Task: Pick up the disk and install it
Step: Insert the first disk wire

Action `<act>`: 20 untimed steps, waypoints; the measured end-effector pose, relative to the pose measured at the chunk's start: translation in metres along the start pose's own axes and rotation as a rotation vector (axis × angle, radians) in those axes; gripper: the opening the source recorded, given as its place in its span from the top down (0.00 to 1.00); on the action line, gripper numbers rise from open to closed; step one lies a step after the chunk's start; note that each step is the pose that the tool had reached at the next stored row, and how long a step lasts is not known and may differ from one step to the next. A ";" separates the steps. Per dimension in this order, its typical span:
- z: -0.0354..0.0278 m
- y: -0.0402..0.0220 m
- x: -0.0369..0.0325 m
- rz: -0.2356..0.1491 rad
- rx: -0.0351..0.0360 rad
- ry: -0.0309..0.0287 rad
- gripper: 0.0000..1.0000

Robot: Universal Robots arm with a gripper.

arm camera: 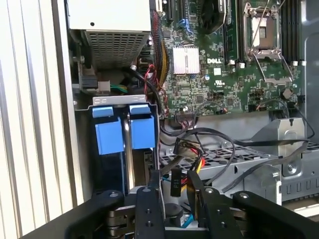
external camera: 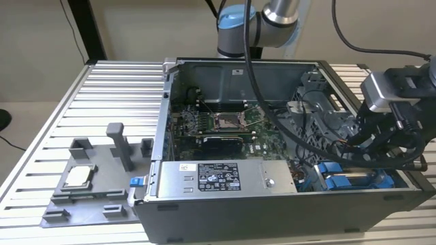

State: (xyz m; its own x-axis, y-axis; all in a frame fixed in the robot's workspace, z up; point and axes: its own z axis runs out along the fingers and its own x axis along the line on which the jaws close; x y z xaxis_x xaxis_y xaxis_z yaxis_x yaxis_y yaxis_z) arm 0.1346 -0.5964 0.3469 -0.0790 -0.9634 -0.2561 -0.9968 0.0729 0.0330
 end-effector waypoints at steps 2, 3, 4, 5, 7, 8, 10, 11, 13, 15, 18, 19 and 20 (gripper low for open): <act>0.0001 0.0001 0.0000 0.000 -0.0005 -0.0068 0.00; 0.0003 0.0004 0.0000 0.000 -0.0006 -0.0119 0.00; 0.0003 0.0007 0.0000 -0.001 -0.0006 -0.0177 0.00; 0.0004 0.0013 0.0001 -0.001 -0.0003 -0.0235 0.00; 0.0004 0.0019 0.0007 -0.001 -0.0002 -0.0313 0.00; 0.0004 0.0019 0.0014 -0.001 -0.0002 -0.0333 0.00; 0.0005 0.0019 0.0026 -0.001 -0.0004 -0.0366 0.00; 0.0009 0.0019 0.0034 -0.001 -0.0004 -0.0379 0.00; 0.0017 0.0021 0.0043 -0.001 -0.0003 -0.0397 0.00; 0.0020 0.0027 0.0045 -0.001 0.0002 -0.0397 0.00; 0.0025 0.0041 0.0047 -0.002 0.0008 -0.0406 0.00; 0.0027 0.0048 0.0048 -0.002 0.0011 -0.0412 0.00; 0.0029 0.0057 0.0049 -0.002 0.0015 -0.0417 0.00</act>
State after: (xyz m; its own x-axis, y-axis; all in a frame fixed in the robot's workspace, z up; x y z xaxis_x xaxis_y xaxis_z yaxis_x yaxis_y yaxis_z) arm 0.1286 -0.6000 0.3431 -0.0775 -0.9520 -0.2962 -0.9970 0.0715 0.0311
